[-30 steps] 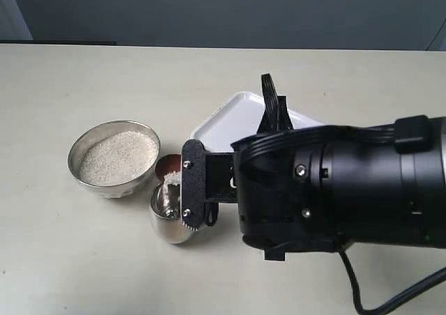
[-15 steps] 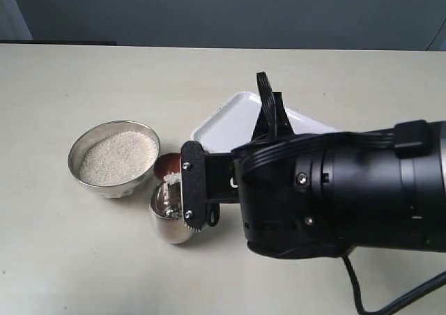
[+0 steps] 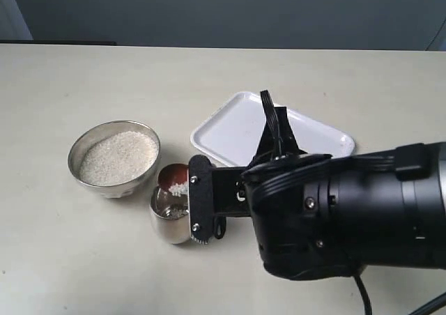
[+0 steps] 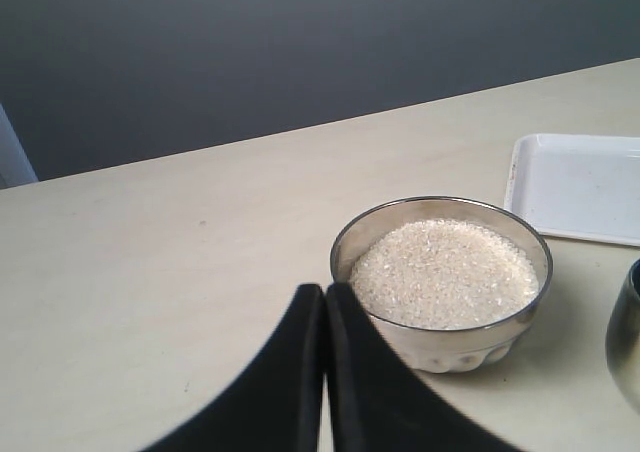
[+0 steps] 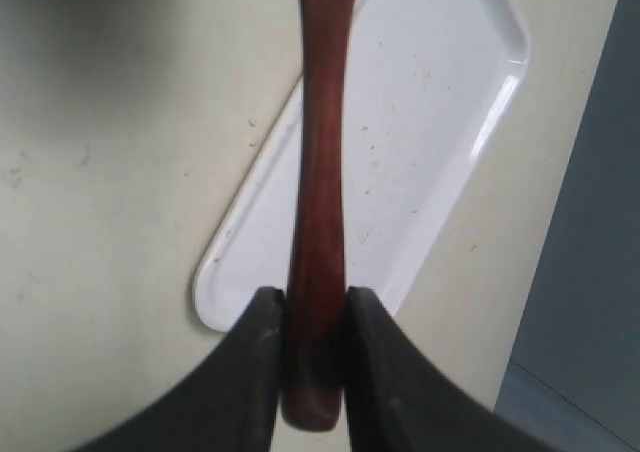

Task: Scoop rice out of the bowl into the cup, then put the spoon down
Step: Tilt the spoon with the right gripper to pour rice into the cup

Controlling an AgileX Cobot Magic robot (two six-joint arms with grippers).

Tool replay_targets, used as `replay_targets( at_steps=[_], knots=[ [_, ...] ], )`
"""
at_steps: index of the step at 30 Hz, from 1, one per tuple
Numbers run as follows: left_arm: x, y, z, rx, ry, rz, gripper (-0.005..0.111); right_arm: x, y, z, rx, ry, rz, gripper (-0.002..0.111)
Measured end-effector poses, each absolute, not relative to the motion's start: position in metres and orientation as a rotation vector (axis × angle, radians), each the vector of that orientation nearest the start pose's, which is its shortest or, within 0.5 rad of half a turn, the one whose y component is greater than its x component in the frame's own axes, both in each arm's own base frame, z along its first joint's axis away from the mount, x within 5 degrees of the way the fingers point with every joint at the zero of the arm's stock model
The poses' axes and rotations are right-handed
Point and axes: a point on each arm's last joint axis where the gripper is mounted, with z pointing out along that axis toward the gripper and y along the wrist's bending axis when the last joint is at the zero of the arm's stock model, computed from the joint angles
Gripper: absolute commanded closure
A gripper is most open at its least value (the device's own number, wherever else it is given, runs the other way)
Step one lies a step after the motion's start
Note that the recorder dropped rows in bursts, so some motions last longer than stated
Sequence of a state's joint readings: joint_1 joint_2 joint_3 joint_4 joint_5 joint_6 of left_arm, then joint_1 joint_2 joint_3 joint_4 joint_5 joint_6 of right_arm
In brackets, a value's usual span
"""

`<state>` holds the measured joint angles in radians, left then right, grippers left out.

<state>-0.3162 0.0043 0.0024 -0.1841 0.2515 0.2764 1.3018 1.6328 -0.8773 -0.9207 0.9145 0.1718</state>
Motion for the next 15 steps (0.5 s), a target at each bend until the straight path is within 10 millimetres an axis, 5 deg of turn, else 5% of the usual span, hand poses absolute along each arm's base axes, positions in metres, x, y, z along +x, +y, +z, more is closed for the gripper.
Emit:
replay_targets(
  at_steps=[15],
  knots=[
    [0.0515, -0.0212, 0.1897, 0.391, 1.697, -0.200, 0.106, 0.1305, 0.2582, 0.1958, -1.893, 1.640, -0.745, 0.109]
  ],
)
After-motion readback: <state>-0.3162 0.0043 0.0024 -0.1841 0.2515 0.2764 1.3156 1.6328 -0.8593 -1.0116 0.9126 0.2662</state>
